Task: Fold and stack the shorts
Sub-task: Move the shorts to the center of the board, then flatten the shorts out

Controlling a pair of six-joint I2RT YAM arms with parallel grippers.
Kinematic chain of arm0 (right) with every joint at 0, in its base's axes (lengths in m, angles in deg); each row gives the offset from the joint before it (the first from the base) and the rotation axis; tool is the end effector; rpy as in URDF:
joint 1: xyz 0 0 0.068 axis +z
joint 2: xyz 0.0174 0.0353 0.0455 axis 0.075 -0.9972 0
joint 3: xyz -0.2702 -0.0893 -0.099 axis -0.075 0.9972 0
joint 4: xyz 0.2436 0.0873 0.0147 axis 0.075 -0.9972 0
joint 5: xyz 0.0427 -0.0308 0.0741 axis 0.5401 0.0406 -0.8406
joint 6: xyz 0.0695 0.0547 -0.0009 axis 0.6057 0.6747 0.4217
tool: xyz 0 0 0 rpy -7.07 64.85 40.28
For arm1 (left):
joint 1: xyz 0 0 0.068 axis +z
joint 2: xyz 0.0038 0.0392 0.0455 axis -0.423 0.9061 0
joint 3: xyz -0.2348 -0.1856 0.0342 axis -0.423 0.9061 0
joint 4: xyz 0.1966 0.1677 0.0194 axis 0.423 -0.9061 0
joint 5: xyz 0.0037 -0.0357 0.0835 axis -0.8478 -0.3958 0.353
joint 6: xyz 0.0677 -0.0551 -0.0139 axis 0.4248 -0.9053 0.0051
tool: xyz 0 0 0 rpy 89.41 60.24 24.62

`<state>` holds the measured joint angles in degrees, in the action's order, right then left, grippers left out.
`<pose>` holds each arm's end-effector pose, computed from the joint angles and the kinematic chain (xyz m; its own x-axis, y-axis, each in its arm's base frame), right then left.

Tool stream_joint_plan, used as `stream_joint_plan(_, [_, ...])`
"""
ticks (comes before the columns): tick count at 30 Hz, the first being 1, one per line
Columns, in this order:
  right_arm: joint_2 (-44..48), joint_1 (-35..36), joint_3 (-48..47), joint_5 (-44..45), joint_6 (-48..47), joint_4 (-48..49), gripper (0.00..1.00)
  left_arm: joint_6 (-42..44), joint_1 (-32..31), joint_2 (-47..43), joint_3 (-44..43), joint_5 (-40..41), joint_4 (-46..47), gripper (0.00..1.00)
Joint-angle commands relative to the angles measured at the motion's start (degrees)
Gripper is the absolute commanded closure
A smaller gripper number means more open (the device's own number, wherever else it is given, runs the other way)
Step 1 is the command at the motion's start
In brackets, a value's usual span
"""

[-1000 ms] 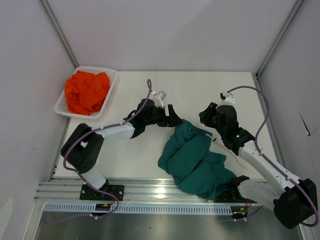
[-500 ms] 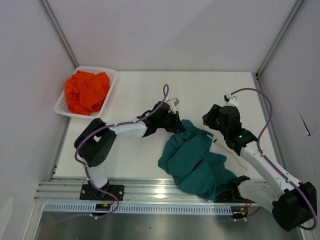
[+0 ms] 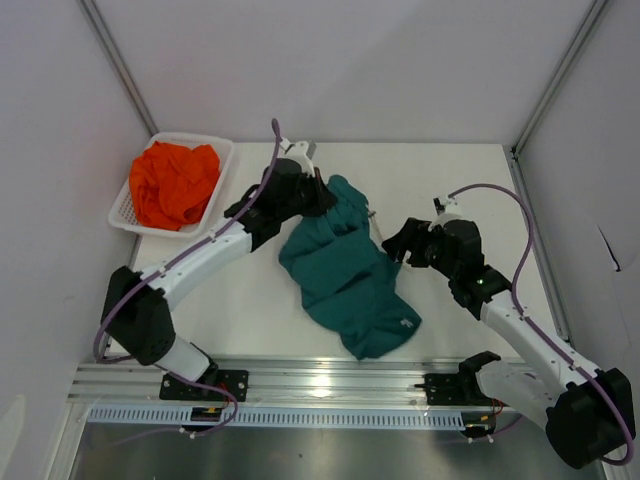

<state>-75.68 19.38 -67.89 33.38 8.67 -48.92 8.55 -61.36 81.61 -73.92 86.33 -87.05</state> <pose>0.2205 0.1049 0.2756 -0.5502 0.2584 -0.7940 -0.2553 0.8533 0.4546 0.3182 -0.2398 0.3271 -0.6230 -0.1804 -0.7611 0.3653 0.7933 -0.4870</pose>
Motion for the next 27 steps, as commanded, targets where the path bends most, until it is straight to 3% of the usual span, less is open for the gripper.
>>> stream_joint_plan(1, [0.60,0.92,1.26,-15.34,-3.82,10.25,0.22,2.46,0.04,-5.16,-2.57,4.68,-1.22,1.00])
stream_joint_plan(7, [-2.04,8.04,0.82,-16.67,-6.63,15.43,0.12,1.06,0.13,-8.15,1.30,3.79,1.94,1.00])
stream_joint_plan(11, [-5.29,9.80,-0.76,-17.20,-6.89,17.38,0.11,1.06,0.13,-8.86,1.13,3.79,1.24,1.00])
stream_joint_plan(16, [-10.82,14.19,-2.34,-13.87,-8.92,19.40,0.12,0.88,0.13,-9.83,0.78,4.23,0.02,1.00])
stream_joint_plan(21, [-15.05,16.57,-2.17,-13.94,-7.87,23.78,0.21,0.79,0.21,-9.65,0.25,4.50,-0.96,1.00])
stream_joint_plan(22, [-15.49,17.44,-1.99,-14.12,-7.69,24.32,0.26,0.70,0.21,-9.65,0.25,4.58,-0.87,1.00])
stream_joint_plan(23, [-16.19,17.89,-2.25,-13.95,-7.51,24.59,0.51,0.70,0.21,-9.56,0.34,4.59,-0.87,1.00])
stream_joint_plan(26, [-15.85,19.81,-3.04,-13.77,-8.65,22.93,0.93,0.62,0.74,-8.77,-0.10,5.73,-1.92,1.00])
stream_joint_plan(27, [-15.06,20.78,-2.87,-13.34,-9.44,21.62,0.99,0.62,1.79,-8.34,-0.80,5.99,-2.53,1.00])
